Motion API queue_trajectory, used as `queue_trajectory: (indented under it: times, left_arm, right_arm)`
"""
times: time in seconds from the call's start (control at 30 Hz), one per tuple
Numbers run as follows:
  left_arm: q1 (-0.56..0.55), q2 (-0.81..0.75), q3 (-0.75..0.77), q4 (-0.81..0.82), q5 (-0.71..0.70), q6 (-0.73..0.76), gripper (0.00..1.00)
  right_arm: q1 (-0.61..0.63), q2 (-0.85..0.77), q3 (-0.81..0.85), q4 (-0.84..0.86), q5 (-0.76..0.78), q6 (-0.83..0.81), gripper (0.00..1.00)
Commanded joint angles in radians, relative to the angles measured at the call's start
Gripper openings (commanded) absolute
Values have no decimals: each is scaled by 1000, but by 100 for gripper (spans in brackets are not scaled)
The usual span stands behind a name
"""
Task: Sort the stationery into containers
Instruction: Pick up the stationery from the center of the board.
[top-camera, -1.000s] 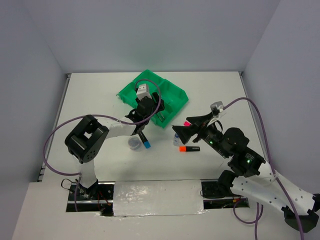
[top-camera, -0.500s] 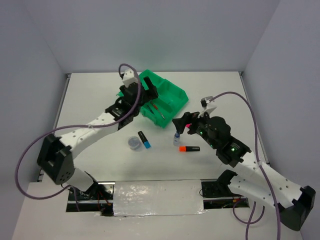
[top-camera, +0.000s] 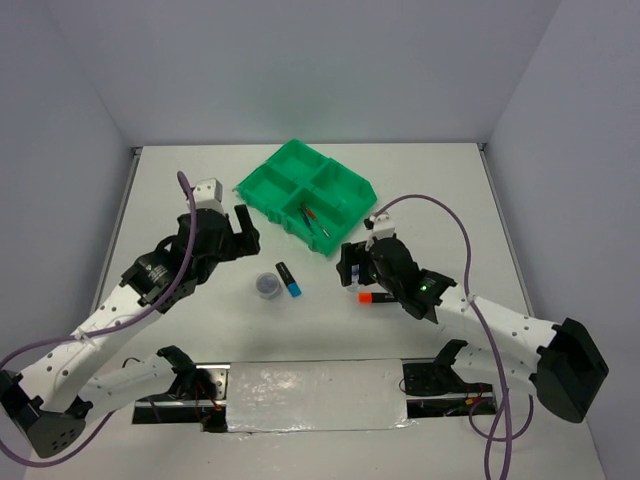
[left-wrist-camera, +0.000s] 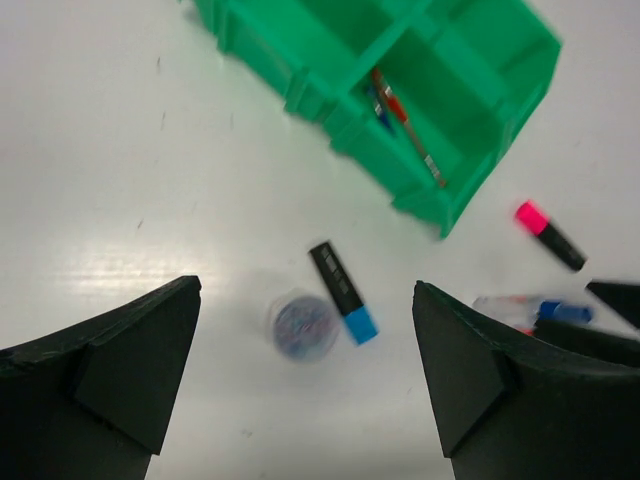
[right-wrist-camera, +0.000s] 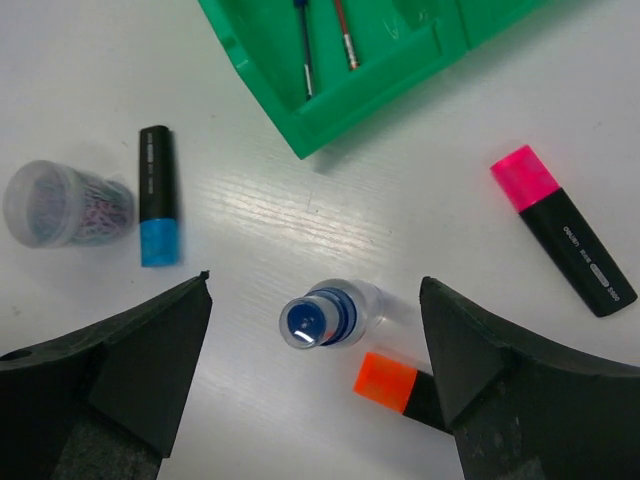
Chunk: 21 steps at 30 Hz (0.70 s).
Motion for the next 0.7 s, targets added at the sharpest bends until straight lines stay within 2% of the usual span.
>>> queue_trajectory:
  times: [0.0, 0.07, 0.1, 0.23, 0.27, 0.47, 0.53, 0.67]
  left_arm:
    - [1, -50, -21, -135, 47, 71, 99]
    - [1, -84, -47, -169, 52, 95, 99]
    - [1, -108, -72, -180, 52, 116, 99]
    - [-1, -167, -119, -166, 68, 140, 99]
    - [-2, -182, -122, -149, 122, 156, 99]
    - [-3, -190, -132, -120, 153, 189, 99]
    - [-3, -205, -136, -103, 176, 198, 99]
    - [-3, -253, -150, -93, 174, 195, 99]
  right_arm:
    - [8, 65, 22, 61, 51, 5, 90]
    - [8, 98, 33, 58, 57, 7, 81]
    - [8, 103, 31, 64, 52, 5, 72]
    - [8, 102, 22, 101, 34, 4, 57]
    - [8, 103, 22, 103, 38, 2, 47]
    - [14, 100, 37, 116, 55, -38, 23]
    - [14, 91, 39, 113, 72, -44, 0]
    - [13, 27, 71, 77, 78, -47, 0]
